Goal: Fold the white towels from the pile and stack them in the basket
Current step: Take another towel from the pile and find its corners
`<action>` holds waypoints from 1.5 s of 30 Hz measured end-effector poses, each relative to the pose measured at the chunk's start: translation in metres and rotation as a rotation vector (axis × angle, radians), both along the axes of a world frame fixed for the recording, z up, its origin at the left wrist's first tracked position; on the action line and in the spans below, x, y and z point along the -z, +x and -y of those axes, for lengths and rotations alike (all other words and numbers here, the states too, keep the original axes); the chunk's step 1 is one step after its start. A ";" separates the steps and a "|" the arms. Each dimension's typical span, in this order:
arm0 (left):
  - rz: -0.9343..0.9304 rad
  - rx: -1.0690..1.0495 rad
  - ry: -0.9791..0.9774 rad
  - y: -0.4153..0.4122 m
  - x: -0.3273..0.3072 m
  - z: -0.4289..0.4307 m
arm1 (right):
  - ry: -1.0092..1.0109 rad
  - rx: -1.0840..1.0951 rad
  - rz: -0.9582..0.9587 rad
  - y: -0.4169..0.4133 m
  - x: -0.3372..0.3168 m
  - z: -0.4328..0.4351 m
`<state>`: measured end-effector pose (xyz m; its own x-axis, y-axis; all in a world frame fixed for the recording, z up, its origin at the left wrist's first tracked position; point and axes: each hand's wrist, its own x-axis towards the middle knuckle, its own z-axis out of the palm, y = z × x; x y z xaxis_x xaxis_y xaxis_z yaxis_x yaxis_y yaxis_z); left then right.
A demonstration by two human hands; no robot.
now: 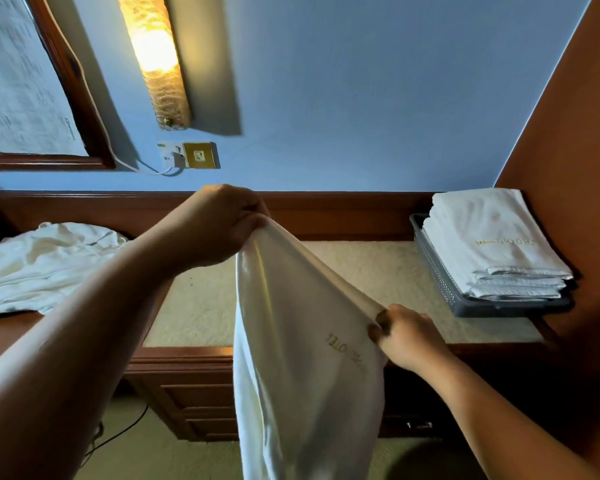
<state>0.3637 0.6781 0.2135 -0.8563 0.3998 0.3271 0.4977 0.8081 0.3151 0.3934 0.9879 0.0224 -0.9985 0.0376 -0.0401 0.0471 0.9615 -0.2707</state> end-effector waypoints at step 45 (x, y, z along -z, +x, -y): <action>-0.085 0.302 0.700 0.040 0.050 -0.091 | 0.227 -0.502 -0.711 -0.006 -0.207 0.041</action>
<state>0.4038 0.7687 0.1632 -0.7031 0.2880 0.6502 0.7108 0.2591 0.6539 0.3876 0.9471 0.2299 -0.6858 -0.4780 0.5488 -0.4988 0.8578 0.1238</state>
